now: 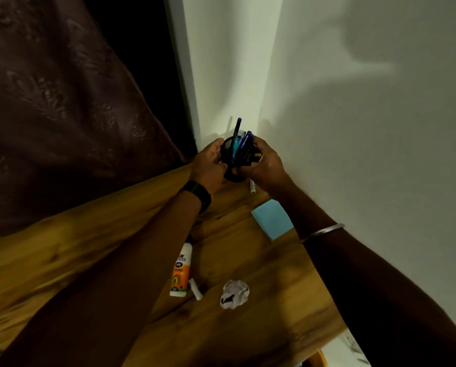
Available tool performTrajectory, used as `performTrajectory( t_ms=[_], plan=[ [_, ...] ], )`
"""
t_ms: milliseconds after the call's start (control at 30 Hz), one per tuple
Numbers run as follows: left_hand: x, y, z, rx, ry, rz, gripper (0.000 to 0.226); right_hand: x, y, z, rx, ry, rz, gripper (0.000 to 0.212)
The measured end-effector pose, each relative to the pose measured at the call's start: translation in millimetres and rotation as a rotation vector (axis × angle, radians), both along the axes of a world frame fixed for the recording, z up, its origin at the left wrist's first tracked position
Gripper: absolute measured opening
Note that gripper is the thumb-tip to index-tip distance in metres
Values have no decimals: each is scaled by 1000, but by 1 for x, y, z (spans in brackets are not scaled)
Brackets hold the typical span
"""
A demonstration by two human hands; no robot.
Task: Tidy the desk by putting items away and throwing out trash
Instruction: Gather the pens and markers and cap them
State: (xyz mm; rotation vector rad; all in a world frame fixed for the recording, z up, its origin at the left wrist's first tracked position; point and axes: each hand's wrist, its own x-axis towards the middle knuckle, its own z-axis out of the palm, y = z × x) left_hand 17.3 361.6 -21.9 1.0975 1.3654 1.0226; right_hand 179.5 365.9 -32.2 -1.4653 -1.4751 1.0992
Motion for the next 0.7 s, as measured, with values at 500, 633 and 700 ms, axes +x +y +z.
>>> performTrajectory(
  t_ms=[500, 633, 700],
  plan=[
    [8, 41, -43, -17, 153, 115, 62, 2, 50, -29, 33, -46, 52, 74],
    [7, 40, -46, -38, 156, 99, 65, 4, 52, -37, 16, -48, 62, 78],
    [6, 39, -47, -48, 177, 84, 68, 7, 52, -40, -9, -69, 73, 86]
  ],
)
